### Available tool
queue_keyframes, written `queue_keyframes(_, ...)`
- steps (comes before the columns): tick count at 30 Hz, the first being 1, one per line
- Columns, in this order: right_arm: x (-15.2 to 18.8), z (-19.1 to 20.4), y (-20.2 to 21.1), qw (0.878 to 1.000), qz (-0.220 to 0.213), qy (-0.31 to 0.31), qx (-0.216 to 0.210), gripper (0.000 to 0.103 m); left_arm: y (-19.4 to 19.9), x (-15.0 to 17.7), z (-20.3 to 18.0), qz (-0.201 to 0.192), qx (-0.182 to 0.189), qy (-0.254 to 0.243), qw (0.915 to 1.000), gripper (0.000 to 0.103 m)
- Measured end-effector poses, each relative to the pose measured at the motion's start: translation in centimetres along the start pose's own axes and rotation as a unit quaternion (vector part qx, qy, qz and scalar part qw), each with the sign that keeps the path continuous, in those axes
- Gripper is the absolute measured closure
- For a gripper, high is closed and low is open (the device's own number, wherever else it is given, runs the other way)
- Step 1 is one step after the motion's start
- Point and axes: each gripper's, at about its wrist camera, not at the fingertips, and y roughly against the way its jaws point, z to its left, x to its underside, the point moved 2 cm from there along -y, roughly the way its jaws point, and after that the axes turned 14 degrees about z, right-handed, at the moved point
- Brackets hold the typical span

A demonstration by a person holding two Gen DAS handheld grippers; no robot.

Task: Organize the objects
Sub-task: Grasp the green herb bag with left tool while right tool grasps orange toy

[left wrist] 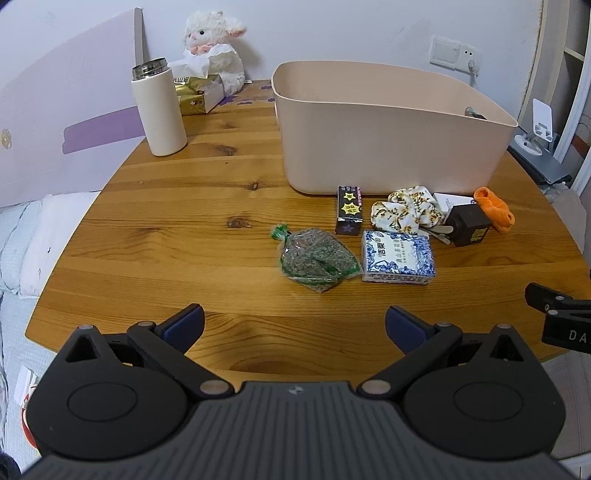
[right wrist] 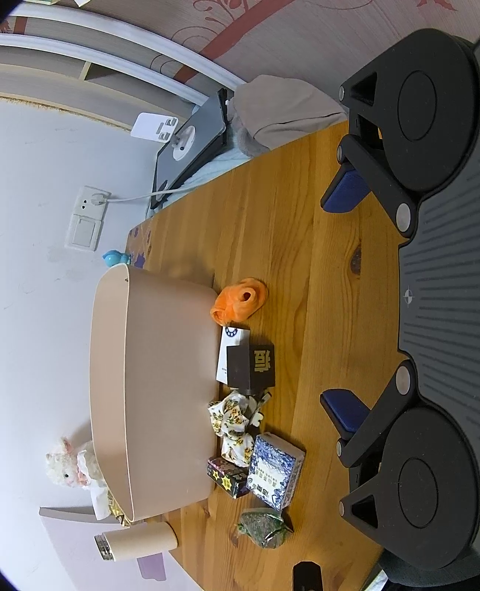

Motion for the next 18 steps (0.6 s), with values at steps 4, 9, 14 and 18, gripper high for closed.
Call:
queue_keyframes(4, -0.3, -0.1, -0.6, 1.000, -0.001, 0.001, 0.003, 0.000, -0.7, -0.3, 0.2, 0.003, 0.000, 0.002, 1.0000, 0.000)
queue_keyframes(9, -0.7, -0.2, -1.6, 1.000, -0.002, 0.000, 0.007, 0.003, -1.7, -0.9, 0.5, 0.004, -0.005, 0.004, 1.0000, 0.000)
queue_keyframes(14, -1.2, -0.6, -2.9, 1.000, 0.000, 0.001, 0.011, 0.004, -3.1, -1.5, 0.9, 0.009, -0.012, 0.007, 0.9999, 0.000)
queue_keyframes(18, -1.9, -1.1, -4.1, 1.000, 0.001, -0.001, 0.018, 0.005, -4.4, -2.1, 1.1, 0.018, -0.012, 0.009, 0.9997, 0.000)
